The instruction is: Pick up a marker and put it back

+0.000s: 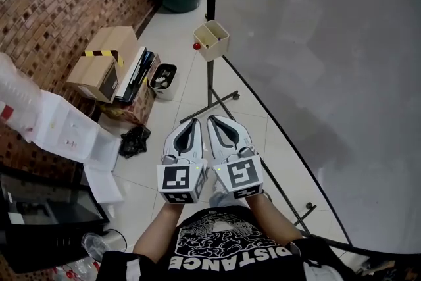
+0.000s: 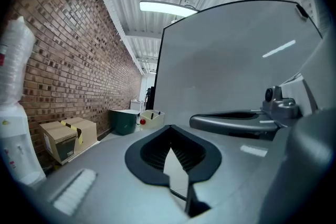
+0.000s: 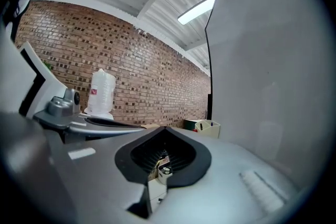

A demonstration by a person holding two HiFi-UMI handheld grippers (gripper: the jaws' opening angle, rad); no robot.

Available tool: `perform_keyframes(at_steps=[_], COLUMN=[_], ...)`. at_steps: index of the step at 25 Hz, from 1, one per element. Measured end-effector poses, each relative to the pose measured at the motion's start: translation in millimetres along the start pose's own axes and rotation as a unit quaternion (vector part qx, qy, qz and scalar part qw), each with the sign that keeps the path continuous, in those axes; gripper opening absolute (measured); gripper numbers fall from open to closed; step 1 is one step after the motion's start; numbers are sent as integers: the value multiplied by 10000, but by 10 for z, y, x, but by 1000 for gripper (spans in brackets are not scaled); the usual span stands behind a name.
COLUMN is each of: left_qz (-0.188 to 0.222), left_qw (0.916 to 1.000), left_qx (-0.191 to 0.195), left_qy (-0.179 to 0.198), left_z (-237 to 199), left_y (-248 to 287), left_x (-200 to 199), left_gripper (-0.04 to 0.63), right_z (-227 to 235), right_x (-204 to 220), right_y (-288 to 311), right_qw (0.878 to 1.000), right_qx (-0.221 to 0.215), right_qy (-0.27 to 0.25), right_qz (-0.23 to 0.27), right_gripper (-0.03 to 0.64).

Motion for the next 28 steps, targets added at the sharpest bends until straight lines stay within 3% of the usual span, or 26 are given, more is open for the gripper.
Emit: perform_keyframes(at_steps=[14,28], left_qz=[-79,-123], left_qw=[9998,9997], left_qx=[-176,-183], left_qy=[-33,-55], left_z=[-124,-331], left_y=[984,1367], left_x=[-279,-318], left_gripper=[6,6], right_z=[753,1004], right_x=[-104,-127], right_y=[724,1173], right_qw=[9996,9996], right_qx=[-271,-288], right_qy=[61,23], right_qz=[-31,-25], right_gripper=[0,0])
Point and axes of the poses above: the fingertips, and each gripper's own axes: y forward along the fingers, z to its right, x out of its underside, the point moved 8 cm from there along -y, backward along the fingers, and after that the axes turned 8 degrees about -z, right-handed, at the moved point
